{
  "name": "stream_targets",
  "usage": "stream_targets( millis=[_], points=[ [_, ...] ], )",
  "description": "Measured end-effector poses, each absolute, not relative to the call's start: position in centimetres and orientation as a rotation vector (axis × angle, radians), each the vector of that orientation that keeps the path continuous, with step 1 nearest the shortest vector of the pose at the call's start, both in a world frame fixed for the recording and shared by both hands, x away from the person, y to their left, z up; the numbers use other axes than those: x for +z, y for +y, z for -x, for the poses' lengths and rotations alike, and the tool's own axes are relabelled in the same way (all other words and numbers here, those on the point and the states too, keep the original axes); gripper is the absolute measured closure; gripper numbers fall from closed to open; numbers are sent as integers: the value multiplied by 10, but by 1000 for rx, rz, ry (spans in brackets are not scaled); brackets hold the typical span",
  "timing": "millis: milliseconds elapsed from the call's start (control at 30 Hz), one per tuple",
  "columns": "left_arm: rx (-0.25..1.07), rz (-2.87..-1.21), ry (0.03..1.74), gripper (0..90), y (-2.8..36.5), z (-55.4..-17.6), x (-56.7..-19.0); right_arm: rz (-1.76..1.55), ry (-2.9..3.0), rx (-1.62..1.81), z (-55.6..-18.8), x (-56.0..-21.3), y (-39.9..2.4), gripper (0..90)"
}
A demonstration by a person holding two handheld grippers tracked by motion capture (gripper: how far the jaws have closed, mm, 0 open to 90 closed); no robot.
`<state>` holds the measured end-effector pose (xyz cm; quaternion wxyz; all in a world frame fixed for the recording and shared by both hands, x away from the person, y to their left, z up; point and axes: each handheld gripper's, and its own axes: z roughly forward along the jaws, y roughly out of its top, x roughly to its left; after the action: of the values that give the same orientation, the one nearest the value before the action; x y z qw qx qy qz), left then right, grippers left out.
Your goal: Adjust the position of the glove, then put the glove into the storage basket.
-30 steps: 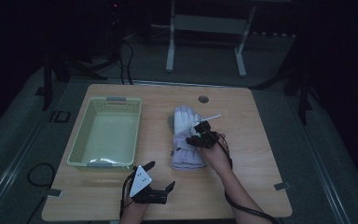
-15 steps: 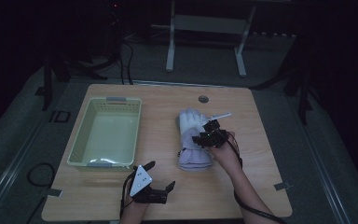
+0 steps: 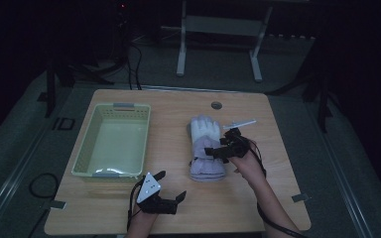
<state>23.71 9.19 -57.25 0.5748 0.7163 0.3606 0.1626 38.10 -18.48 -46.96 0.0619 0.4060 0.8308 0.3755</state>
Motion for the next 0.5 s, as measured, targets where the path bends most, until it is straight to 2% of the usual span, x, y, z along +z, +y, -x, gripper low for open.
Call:
stream_targets(
  millis=[67, 167, 500],
  points=[
    [362, -1691, 853, 0, 92, -239, -572, -1098, 2447, 1108, -376, -472, -188, 174],
    [326, -1738, 833, 0, 89, -240, -568, -1079, 2409, 1134, -373, -474, -197, 185],
    [330, -1829, 793, 0, 71, -251, -542, -943, 2303, 1202, -360, -474, -225, 162]
  ],
)
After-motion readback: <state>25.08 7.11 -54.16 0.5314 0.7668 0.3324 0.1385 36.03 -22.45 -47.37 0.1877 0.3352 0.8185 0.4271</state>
